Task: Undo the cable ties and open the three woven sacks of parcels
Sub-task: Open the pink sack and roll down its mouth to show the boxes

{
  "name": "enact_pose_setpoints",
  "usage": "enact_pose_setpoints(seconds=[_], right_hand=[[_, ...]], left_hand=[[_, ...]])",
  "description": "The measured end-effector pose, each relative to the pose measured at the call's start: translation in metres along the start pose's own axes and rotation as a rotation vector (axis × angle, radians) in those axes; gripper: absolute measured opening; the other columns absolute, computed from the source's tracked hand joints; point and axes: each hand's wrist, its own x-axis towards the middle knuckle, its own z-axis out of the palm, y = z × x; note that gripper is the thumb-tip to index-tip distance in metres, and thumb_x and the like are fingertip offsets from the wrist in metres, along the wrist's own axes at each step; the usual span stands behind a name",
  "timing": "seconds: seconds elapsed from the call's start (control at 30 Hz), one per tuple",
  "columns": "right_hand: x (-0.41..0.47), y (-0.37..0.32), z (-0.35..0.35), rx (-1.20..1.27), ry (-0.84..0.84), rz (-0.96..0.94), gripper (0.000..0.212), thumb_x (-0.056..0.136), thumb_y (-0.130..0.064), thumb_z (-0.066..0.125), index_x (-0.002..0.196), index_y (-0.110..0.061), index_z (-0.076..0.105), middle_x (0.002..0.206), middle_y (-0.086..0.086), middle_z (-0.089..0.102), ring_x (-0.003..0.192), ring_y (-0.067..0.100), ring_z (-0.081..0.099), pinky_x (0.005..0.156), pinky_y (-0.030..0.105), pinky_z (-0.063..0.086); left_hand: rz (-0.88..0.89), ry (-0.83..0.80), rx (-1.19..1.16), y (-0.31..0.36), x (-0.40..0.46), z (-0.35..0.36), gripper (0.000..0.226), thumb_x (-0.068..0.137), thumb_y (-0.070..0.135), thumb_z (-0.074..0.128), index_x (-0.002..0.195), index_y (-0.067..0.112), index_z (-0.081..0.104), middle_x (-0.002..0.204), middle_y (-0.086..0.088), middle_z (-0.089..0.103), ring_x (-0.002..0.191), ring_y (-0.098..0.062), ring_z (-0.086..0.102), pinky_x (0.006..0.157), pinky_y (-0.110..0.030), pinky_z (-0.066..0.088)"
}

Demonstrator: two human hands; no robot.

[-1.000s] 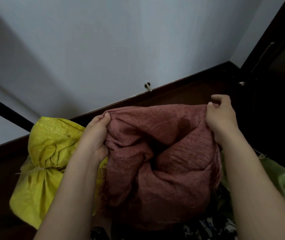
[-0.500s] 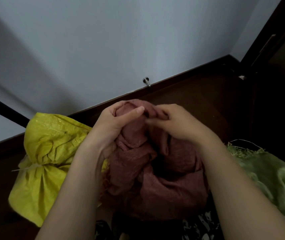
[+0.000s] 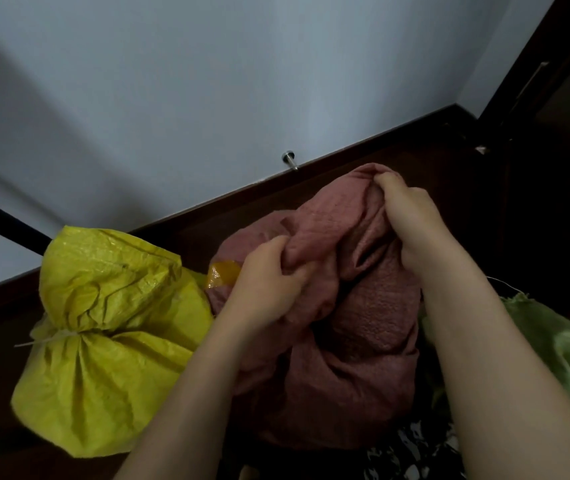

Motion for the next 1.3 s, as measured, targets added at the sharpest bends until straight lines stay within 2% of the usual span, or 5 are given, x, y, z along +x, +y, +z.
enact_pose_setpoints(seconds=[0.27,0.53,0.7,0.9,1.3], right_hand=[[0.019,0.019,-0.009,0.021,0.088,-0.100,0.026,0.077,-0.041,0.074,0.090,-0.021,0.063,0.092,-0.001,0.068,0.089,0.015,0.066,0.078,0.029,0.054],[0.011,0.017,-0.011,-0.548,0.049,-0.785,0.023,0.076,-0.026,0.067,0.098,-0.033,0.062,0.113,-0.007,0.050,0.116,0.019,0.045,0.088,0.007,0.024],[0.001,0.034,0.013,-0.835,-0.466,-0.626,0.069,0.065,-0.062,0.073,0.128,-0.049,0.049,0.143,-0.027,0.038,0.137,0.008,0.029,0.116,0.051,0.017],[0.017,0.035,0.012,-0.610,-0.325,-0.543,0.029,0.088,-0.012,0.059,0.064,-0.028,0.056,0.058,-0.012,0.052,0.052,-0.005,0.047,0.054,0.015,0.035],[0.034,0.039,0.000,-0.026,0.121,-0.054,0.022,0.081,-0.025,0.048,0.082,-0.010,0.065,0.080,0.006,0.063,0.073,0.022,0.060,0.067,0.033,0.050]], left_hand=[[-0.623,-0.028,-1.332,0.003,0.014,-0.033,0.035,0.093,0.008,0.036,0.113,-0.004,0.062,0.100,-0.022,0.068,0.079,-0.031,0.070,0.067,-0.045,0.060],[-0.638,-0.146,-1.391,0.004,0.014,-0.043,0.029,0.065,0.009,0.041,0.083,-0.003,0.061,0.081,-0.019,0.066,0.068,-0.033,0.068,0.063,-0.046,0.059],[-0.648,-0.258,-1.311,0.009,0.013,-0.043,0.029,0.065,0.010,0.040,0.079,-0.005,0.060,0.071,-0.021,0.066,0.059,-0.032,0.067,0.058,-0.041,0.060],[-0.577,-0.167,-1.211,0.003,0.013,-0.054,0.026,0.077,0.016,0.046,0.087,0.002,0.066,0.078,-0.017,0.068,0.063,-0.028,0.067,0.064,-0.035,0.058],[-0.136,0.019,0.195,-0.027,0.012,-0.013,0.014,0.086,0.031,0.065,0.095,0.022,0.071,0.089,0.009,0.060,0.095,-0.020,0.062,0.082,-0.031,0.048]])
